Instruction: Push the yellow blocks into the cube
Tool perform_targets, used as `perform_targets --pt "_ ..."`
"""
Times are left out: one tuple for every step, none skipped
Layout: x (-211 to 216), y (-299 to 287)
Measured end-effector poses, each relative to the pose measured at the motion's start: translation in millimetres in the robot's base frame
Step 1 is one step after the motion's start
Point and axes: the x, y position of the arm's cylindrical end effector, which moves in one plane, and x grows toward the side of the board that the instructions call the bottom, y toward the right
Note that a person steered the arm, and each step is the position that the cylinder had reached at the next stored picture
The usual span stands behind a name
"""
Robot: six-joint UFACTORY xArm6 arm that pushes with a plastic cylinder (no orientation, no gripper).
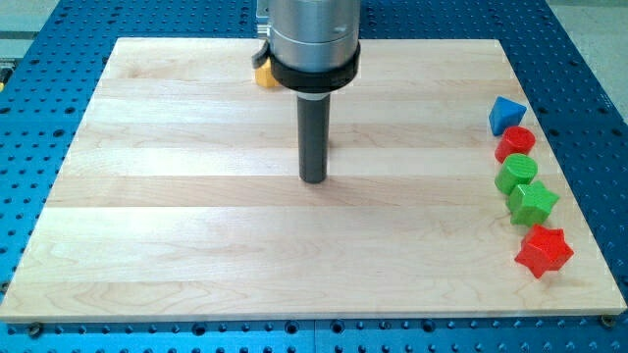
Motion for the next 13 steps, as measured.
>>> perform_targets --pt "-70 -20" --pt "-59 -12" --pt "-100 23" --pt "-199 66" --pt "-234 26" --pt "-222 -13" --pt "-173 -7" --pt "-175 5" --pt "-211 -28" --pt "-188 -90" --pt "-150 -77" --pt "-107 -77" --pt "-93 -87"
